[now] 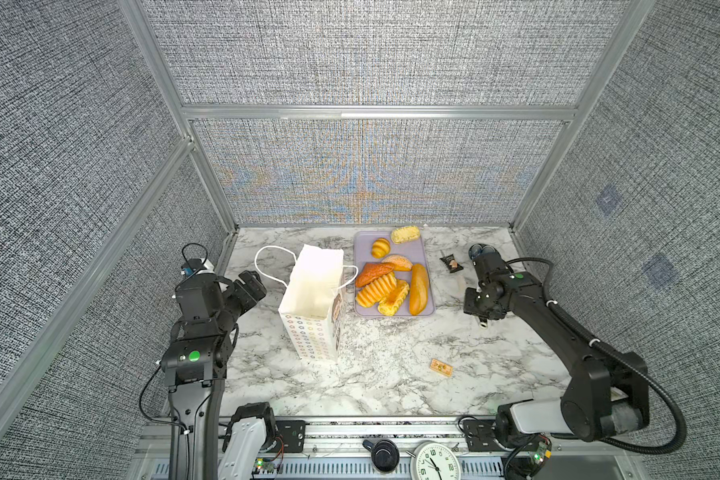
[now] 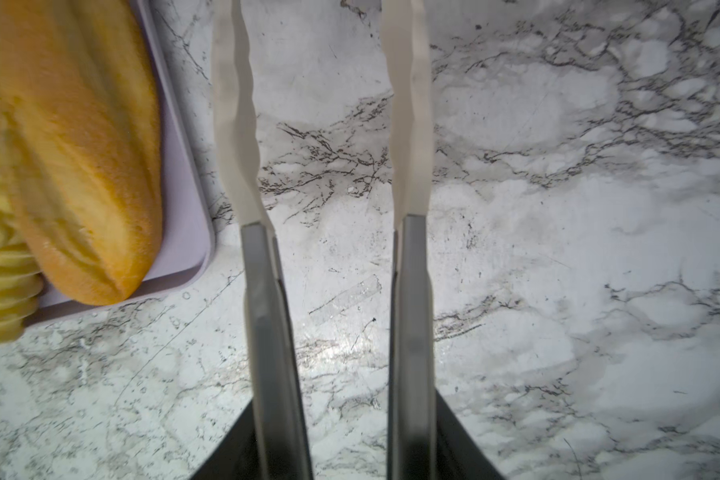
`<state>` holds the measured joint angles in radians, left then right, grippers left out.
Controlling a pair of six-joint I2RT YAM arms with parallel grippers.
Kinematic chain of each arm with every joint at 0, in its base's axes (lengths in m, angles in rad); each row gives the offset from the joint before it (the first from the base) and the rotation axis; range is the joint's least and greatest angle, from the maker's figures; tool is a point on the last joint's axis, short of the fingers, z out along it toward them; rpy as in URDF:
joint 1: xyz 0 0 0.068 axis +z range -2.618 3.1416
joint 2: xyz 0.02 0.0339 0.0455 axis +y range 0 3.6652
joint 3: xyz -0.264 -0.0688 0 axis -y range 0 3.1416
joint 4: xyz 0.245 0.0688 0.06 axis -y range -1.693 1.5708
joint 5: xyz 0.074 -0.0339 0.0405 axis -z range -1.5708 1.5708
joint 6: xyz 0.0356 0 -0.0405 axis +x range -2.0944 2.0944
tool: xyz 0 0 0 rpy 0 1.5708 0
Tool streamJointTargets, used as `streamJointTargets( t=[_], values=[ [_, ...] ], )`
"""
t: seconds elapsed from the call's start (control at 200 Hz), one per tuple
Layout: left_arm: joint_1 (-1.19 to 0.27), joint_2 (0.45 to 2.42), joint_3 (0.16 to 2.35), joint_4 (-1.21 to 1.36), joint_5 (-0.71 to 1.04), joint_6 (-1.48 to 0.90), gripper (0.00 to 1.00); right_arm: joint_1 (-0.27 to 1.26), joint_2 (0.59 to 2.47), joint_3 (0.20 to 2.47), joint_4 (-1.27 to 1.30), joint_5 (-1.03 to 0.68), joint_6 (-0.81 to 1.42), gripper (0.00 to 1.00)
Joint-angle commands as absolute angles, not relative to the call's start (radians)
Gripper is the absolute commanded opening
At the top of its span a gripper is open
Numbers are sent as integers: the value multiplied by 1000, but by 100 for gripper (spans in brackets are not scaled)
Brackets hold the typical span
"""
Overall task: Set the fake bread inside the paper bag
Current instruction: 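Lift the tongs with the right gripper and swing them over the tray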
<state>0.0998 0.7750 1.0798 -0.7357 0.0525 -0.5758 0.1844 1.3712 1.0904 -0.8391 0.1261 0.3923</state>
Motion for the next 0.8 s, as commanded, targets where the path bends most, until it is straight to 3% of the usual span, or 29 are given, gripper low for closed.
streamJointTargets(
  t=[0.0,0.4,0.795],
  values=[
    [102,790,1097,-741,72,-562,93,186,1332,1118,-883,79,367,48],
    [103,910,1244,-860,118,-457,93,192,1211,1244,-956,-101,269,47],
    [103,1017,1390,-1013,203,-343,92,270,1273,1365,-1031,-191,222,44]
  ],
)
